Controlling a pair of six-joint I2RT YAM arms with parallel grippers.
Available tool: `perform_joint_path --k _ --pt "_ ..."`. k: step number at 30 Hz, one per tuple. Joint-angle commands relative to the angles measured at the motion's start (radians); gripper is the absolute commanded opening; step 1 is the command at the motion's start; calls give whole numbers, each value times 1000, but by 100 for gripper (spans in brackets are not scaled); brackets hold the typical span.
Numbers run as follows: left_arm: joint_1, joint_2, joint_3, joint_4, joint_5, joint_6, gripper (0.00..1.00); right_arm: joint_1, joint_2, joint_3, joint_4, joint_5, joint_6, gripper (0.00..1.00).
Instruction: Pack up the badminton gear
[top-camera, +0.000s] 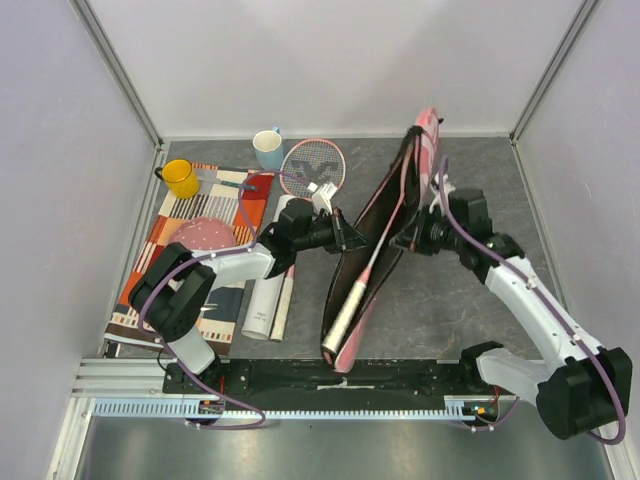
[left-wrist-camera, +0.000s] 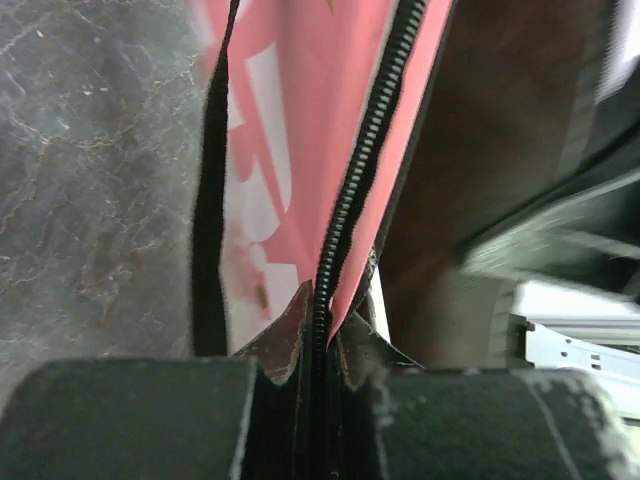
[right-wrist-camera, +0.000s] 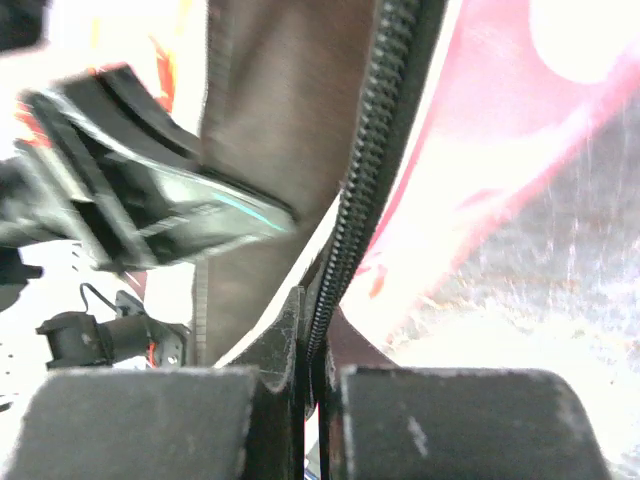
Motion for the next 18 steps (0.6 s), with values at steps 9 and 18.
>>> perform_joint_path --k 9,18 --pt "-5 -156 60 -243 -98 151 2 4 165 116 -81 94 -236 0" --pt "-17 -202 150 -444 -195 217 2 6 205 93 -23 84 -242 0"
